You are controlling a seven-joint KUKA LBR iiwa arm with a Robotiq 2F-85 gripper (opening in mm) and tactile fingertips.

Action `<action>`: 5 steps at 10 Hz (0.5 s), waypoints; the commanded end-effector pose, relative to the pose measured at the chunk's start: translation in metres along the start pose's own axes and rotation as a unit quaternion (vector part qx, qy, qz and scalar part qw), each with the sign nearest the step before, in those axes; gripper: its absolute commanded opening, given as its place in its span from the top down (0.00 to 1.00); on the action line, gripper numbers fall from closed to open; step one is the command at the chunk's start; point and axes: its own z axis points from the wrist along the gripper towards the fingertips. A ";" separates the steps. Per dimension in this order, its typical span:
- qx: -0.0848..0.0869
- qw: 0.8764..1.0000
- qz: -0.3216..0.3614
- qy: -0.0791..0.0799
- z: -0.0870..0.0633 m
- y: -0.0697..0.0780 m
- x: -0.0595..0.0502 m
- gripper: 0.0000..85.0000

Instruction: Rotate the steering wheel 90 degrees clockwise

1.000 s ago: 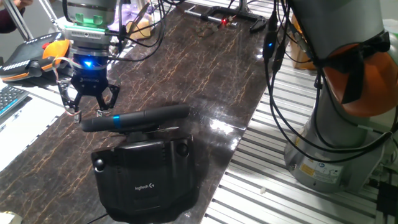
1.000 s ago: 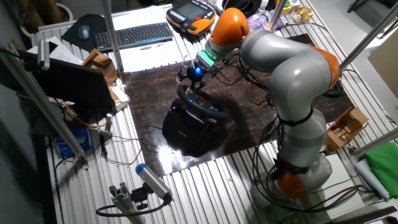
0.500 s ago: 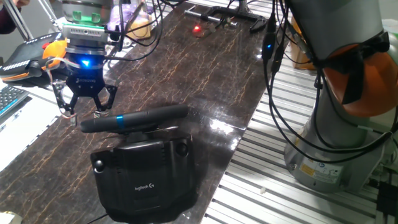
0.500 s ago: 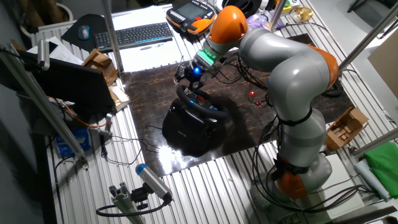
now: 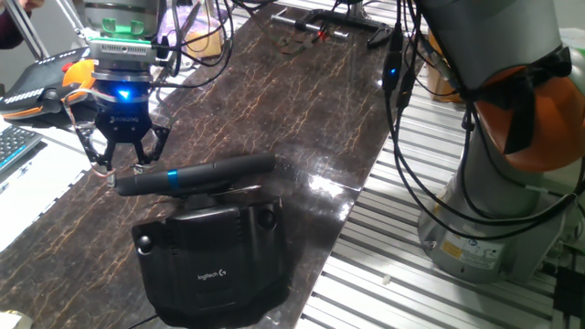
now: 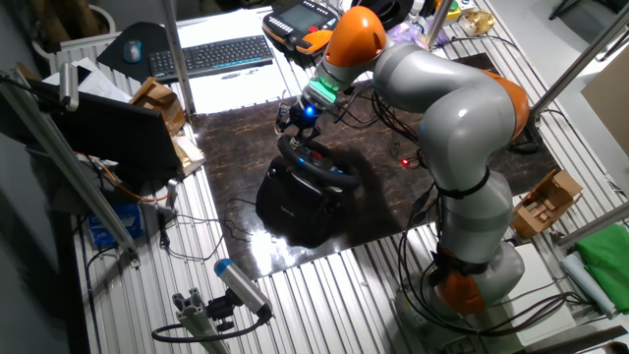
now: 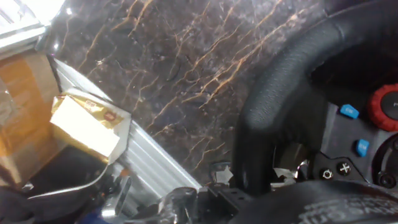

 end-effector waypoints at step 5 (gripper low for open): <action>-0.001 0.999 0.033 -0.022 0.003 -0.010 -0.022 0.83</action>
